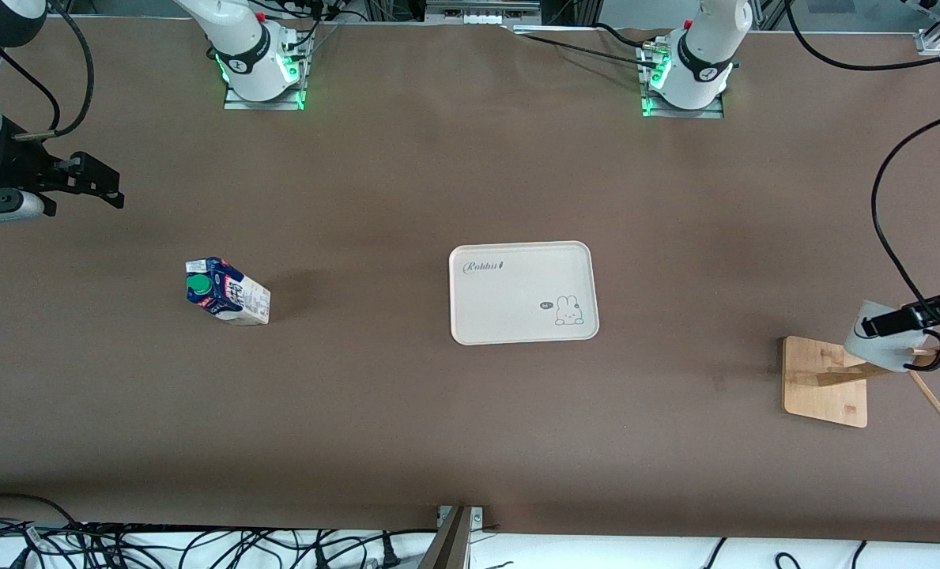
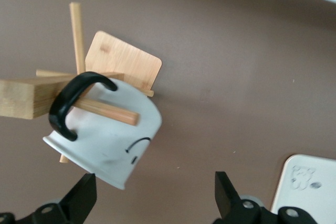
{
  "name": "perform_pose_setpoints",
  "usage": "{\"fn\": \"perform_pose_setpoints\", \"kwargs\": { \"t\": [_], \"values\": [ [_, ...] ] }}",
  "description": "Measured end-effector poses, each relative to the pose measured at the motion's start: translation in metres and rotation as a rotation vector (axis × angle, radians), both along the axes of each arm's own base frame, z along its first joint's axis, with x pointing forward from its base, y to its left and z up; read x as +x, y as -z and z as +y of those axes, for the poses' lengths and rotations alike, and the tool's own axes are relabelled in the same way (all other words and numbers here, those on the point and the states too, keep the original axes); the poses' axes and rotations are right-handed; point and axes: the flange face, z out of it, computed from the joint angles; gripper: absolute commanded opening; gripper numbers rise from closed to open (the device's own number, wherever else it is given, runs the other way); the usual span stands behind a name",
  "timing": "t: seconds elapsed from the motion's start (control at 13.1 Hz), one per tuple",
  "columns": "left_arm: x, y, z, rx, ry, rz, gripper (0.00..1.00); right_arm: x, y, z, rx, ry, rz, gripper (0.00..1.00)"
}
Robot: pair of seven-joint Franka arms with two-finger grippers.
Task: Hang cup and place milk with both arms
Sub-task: 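Hook the mug handle onto a stand peg with the left gripper, then open the left gripper and raise it away from the mug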
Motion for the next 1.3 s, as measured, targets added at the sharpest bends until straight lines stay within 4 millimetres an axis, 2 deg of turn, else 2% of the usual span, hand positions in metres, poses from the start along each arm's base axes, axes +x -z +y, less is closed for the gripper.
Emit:
{"fn": "perform_pose_setpoints", "kwargs": {
  "t": [0.15, 0.3, 0.46, 0.69, 0.99, 1.14, 1.3],
  "values": [
    [-0.003, -0.018, -0.031, 0.026, 0.134, -0.015, 1.00, 0.000, 0.000, 0.000, 0.000, 0.000, 0.000, 1.00],
    [-0.006, -0.026, -0.048, 0.023, 0.245, -0.019, 1.00, 0.000, 0.000, 0.000, 0.000, 0.000, 0.000, 1.00],
    [-0.008, -0.026, -0.062, 0.019, 0.314, -0.011, 1.00, 0.000, 0.000, 0.000, 0.000, 0.000, 0.000, 1.00],
    [-0.013, -0.025, -0.097, 0.035, 0.377, 0.000, 1.00, 0.000, 0.000, 0.000, 0.000, 0.001, 0.000, 1.00],
    [-0.020, -0.037, -0.120, 0.106, 0.435, -0.007, 1.00, 0.000, 0.000, 0.000, 0.000, 0.001, 0.000, 1.00],
    [-0.031, -0.042, -0.135, 0.138, 0.452, -0.008, 1.00, 0.000, 0.000, 0.000, 0.000, 0.001, 0.000, 1.00],
    [-0.047, -0.043, -0.130, 0.164, 0.442, -0.037, 1.00, 0.000, 0.000, -0.001, 0.000, 0.001, 0.000, 1.00]
  ]
}}
